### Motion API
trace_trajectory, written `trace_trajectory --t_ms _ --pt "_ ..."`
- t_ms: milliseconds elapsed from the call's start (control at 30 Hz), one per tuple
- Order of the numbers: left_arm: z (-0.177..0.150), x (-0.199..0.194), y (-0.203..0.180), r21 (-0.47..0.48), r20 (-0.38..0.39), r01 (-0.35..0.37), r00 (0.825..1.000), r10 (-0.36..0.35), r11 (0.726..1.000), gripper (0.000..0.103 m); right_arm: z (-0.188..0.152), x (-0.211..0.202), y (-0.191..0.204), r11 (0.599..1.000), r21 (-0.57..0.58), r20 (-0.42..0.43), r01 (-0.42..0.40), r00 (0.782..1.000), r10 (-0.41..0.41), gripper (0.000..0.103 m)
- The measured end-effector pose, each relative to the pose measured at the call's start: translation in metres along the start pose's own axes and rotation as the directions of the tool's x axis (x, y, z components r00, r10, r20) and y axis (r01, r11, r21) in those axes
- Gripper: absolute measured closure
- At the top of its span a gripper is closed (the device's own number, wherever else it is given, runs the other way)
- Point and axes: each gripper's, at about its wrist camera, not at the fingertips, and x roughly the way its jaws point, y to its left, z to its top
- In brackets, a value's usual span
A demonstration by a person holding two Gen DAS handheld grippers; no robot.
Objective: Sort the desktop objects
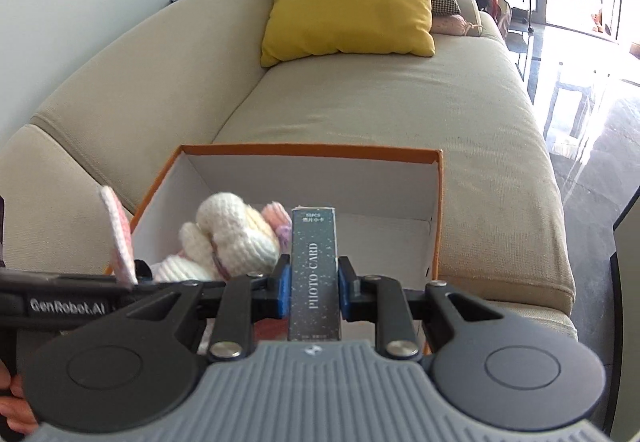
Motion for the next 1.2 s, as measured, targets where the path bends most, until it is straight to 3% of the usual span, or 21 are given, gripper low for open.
trace_trajectory --t_ms 133,367,633,767,867,1000,1200 --pt "-0.008 0.012 -0.006 0.086 0.003 -0.094 0.996 0.094 0.992 0.057 -0.003 0.02 -0.002 1.0 0.007 -0.054 0.025 0.998 -0.024 0.079" --pt "-0.028 0.017 -0.024 0.268 0.017 -0.21 0.977 0.213 0.94 0.055 -0.011 0.05 -0.002 0.997 0.061 -0.135 0.051 0.99 -0.042 0.079" --pt "-0.028 0.008 -0.012 0.238 -0.041 -0.166 0.983 0.181 0.957 0.044 -0.018 0.064 -0.003 0.993 0.087 -0.18 0.08 0.982 -0.063 0.079" --pt "-0.029 -0.019 -0.002 0.2 -0.039 -0.101 0.993 0.111 0.975 0.041 -0.021 0.065 -0.005 0.992 0.088 -0.183 0.092 0.98 -0.075 0.079" --pt "-0.028 -0.032 0.001 0.2 -0.027 -0.079 0.996 0.086 0.977 0.06 -0.022 0.067 -0.004 0.991 0.067 -0.18 0.114 0.979 -0.1 0.079" --pt "-0.028 -0.02 -0.002 0.215 -0.048 -0.108 0.992 0.12 0.971 0.07 -0.023 0.069 -0.005 0.99 0.072 -0.188 0.122 0.976 -0.106 0.079" --pt "-0.027 -0.009 0.006 0.159 -0.08 -0.106 0.99 0.12 0.981 0.073 -0.024 0.07 -0.002 0.988 0.061 -0.18 0.144 0.975 -0.131 0.079"
